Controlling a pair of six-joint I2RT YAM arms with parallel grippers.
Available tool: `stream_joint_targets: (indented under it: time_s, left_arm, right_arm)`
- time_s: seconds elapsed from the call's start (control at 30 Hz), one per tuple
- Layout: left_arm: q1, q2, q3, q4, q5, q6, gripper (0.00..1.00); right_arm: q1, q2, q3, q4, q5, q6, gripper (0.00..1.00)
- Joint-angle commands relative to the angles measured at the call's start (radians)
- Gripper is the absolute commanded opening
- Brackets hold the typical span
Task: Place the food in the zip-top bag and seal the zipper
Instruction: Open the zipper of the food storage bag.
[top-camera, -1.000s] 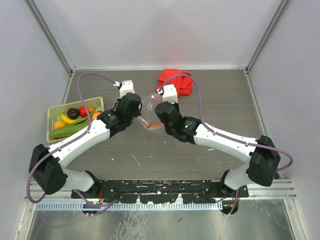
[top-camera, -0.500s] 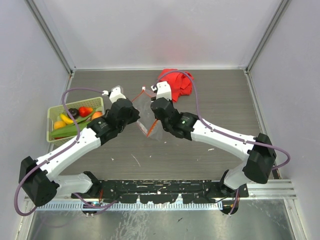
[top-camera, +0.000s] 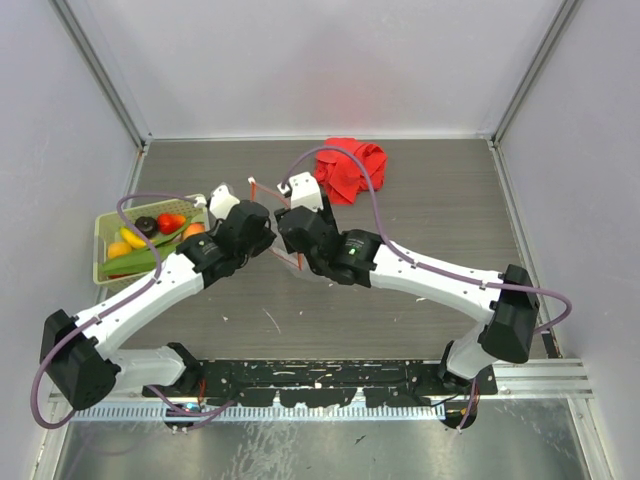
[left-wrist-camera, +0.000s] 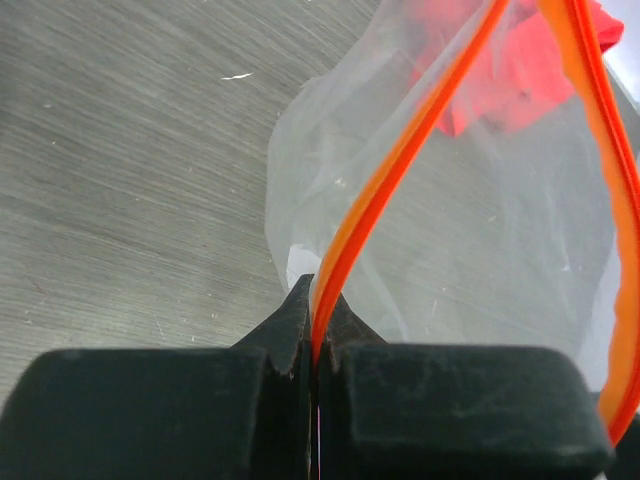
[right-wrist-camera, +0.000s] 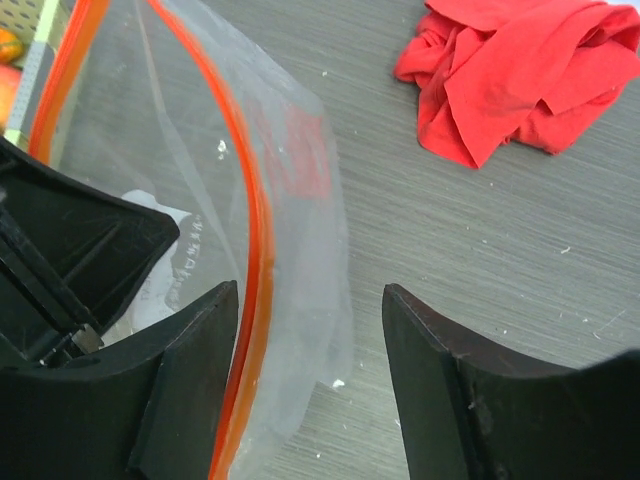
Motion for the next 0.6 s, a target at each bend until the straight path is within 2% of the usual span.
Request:
stream_joint_targets:
  time_s: [0.0,0.13,0.23,0.47,0.57]
  left_arm:
    - [0.005,0.002,0.046,-0.046,-0.054,-0.077,0.0]
    - [0.005,-0.002,0.033,-0.032,-0.044,-0.08,0.0]
    - [0.006,-0.005,0.032,-0.037,-0.049,-0.083,0.0]
    - [0.006,-0.013,0.016,-0.032,-0.04,-0.059,0.0]
    - [0.005,-0.012,0.002,-0.022,-0.024,-0.045,0.0]
  right_arm:
    - [0.01,0.003,0.03,-0.038,0.061,0.032,0.64]
    - [0.009,0.011,0.003,-0.027,0.091,0.027,0.61]
    - [0.009,0.02,-0.009,-0.021,0.116,0.021,0.53]
    - [-0.013,0.017,-0.059,-0.005,0.218,0.0,0.15]
    - [-0.031,-0.006,-0.089,0.012,0.257,-0.009,0.05]
